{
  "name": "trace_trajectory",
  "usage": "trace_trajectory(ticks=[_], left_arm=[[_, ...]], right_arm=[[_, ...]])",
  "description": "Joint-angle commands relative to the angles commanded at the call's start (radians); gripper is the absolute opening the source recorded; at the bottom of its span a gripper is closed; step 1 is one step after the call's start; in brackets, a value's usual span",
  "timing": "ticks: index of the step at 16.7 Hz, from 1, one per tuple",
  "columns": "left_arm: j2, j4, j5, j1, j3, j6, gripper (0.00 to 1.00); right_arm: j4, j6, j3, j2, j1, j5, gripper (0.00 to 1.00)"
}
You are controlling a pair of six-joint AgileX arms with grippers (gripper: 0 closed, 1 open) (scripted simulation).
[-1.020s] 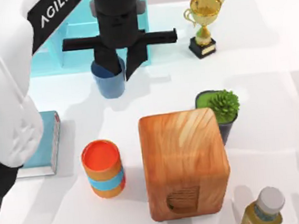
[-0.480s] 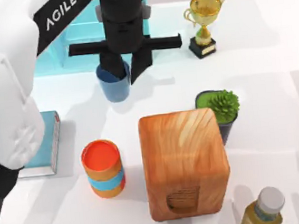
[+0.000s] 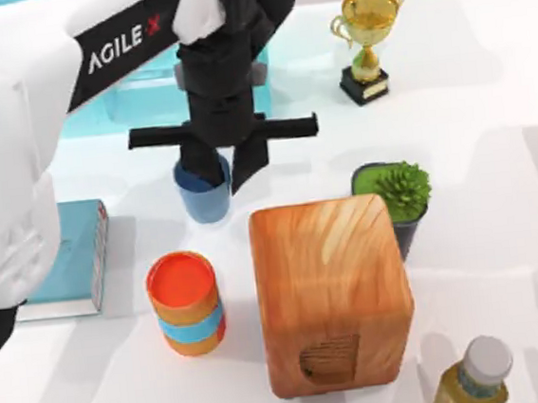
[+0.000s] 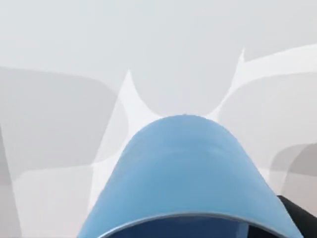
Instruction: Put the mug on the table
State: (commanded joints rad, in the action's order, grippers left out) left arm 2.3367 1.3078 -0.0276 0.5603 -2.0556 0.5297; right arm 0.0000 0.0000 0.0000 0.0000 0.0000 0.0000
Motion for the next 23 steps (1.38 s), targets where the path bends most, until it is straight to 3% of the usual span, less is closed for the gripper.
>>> trace_trajectory(ticks=[4, 17, 23], left_arm=[[-0.001, -0.003, 0.0, 0.0, 0.003, 0.0, 0.0], [-0.001, -0.003, 0.0, 0.0, 0.003, 0.0, 0.98], [-0.001, -0.003, 0.0, 0.0, 0.003, 0.0, 1.0]], right_arm=[[0.0, 0.0, 0.0, 0.0, 0.0, 0.0, 1.0], [0.0, 0.0, 0.0, 0.0, 0.0, 0.0, 1.0], [0.0, 0.0, 0.0, 0.0, 0.0, 0.0, 1.0]])
